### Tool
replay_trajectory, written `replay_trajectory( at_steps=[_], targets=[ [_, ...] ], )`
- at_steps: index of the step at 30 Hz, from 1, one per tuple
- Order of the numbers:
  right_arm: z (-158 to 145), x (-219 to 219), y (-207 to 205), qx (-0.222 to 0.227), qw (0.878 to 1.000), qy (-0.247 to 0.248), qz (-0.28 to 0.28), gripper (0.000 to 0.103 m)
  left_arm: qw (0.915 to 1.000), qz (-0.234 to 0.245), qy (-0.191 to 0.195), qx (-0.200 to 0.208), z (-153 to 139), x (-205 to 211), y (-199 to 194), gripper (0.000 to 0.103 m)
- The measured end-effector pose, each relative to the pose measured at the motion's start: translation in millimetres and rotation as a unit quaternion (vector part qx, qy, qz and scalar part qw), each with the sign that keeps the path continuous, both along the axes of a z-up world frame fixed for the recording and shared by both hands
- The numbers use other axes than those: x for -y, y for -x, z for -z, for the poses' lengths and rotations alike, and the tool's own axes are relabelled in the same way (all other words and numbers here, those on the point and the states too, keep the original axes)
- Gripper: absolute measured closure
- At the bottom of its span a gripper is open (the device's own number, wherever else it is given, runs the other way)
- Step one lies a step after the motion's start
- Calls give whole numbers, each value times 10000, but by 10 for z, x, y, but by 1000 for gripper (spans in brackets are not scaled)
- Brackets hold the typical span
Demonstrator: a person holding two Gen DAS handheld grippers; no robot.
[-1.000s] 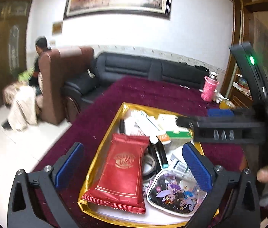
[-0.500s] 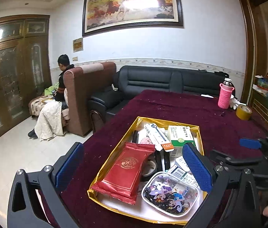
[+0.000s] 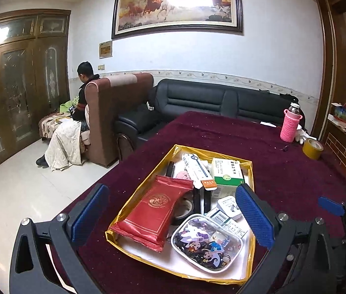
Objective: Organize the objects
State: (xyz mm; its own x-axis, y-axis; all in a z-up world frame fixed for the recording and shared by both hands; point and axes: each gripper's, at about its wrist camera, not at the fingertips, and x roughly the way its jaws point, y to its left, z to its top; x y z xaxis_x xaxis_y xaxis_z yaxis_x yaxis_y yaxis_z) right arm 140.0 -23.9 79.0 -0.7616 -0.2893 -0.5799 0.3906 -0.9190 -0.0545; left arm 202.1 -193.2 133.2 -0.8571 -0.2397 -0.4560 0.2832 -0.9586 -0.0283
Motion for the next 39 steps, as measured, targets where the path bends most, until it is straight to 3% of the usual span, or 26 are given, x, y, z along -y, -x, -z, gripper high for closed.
replay_trajectory(
  at_steps=[8, 39],
  targets=[
    [104, -11, -36, 40, 10000, -21, -26, 2, 9997, -6, 245, 90, 30, -120, 12, 0],
    [181, 810, -155, -175, 9933, -1063, -427, 1, 9992, -296, -4, 272, 159, 291, 10, 0]
  ],
)
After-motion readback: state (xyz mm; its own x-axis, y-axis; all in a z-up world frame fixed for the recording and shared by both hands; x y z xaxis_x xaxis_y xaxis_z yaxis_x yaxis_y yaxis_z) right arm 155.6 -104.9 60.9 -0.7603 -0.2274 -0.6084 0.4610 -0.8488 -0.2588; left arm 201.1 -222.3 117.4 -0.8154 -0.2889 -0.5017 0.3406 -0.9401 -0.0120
